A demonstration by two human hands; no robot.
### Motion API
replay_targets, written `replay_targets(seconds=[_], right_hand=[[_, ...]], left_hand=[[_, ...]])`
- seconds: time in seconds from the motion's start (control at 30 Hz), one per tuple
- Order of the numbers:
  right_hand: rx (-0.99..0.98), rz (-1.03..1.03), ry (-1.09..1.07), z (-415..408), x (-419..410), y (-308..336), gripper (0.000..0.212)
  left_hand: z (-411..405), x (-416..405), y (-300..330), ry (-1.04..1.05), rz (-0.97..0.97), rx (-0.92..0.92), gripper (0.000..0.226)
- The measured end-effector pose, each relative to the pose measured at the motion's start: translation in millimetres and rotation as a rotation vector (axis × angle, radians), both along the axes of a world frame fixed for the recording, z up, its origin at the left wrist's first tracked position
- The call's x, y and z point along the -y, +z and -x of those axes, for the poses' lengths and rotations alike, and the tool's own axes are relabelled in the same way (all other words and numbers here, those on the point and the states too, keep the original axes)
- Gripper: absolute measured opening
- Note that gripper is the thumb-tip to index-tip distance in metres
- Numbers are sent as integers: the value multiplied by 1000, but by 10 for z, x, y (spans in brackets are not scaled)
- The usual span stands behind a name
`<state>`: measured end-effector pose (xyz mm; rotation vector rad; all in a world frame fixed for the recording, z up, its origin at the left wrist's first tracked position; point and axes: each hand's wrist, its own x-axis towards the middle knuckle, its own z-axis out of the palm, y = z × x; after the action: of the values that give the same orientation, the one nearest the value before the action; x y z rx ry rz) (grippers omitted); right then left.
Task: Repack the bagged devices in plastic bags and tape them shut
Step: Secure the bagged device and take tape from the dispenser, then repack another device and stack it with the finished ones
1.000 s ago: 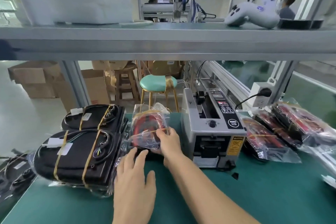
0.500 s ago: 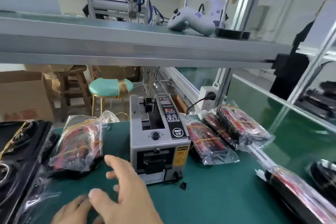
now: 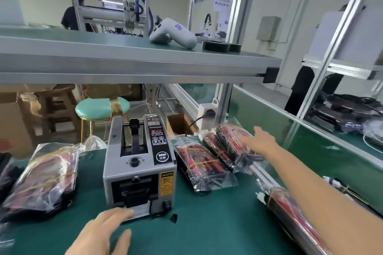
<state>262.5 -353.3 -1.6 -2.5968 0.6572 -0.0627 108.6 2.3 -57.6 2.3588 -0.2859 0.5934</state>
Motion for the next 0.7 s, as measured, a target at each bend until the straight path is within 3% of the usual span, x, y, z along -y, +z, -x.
replay_targets(seconds=[0.07, 0.13, 0.17, 0.27, 0.37, 0.47, 0.6, 0.7], right_hand=[[-22, -85, 3, -100, -5, -9, 87], [-59, -186, -8, -131, -2, 12, 82], [-85, -241, -27, -145, 25, 13, 76], [-141, -411, -71, -138, 158, 75, 62], [-173, -513, -71, -74, 320, 92, 70], [-139, -605, -127, -19, 370, 44, 70], [-40, -799, -96, 153, 239, 77, 40], [63, -860, 15, 526, 118, 241, 48]], left_hand=[[-39, 48, 25, 41, -17, -40, 46], [-35, 128, 102, 74, 107, -153, 58], [-44, 175, 110, 83, 134, -171, 54], [-56, 219, 165, 96, 34, -224, 45], [-91, 198, 134, 86, 1, -268, 52], [-92, 176, 99, 67, 157, -311, 50], [-56, 147, 85, 24, 353, -387, 37], [11, 106, 112, -21, 454, -372, 33]])
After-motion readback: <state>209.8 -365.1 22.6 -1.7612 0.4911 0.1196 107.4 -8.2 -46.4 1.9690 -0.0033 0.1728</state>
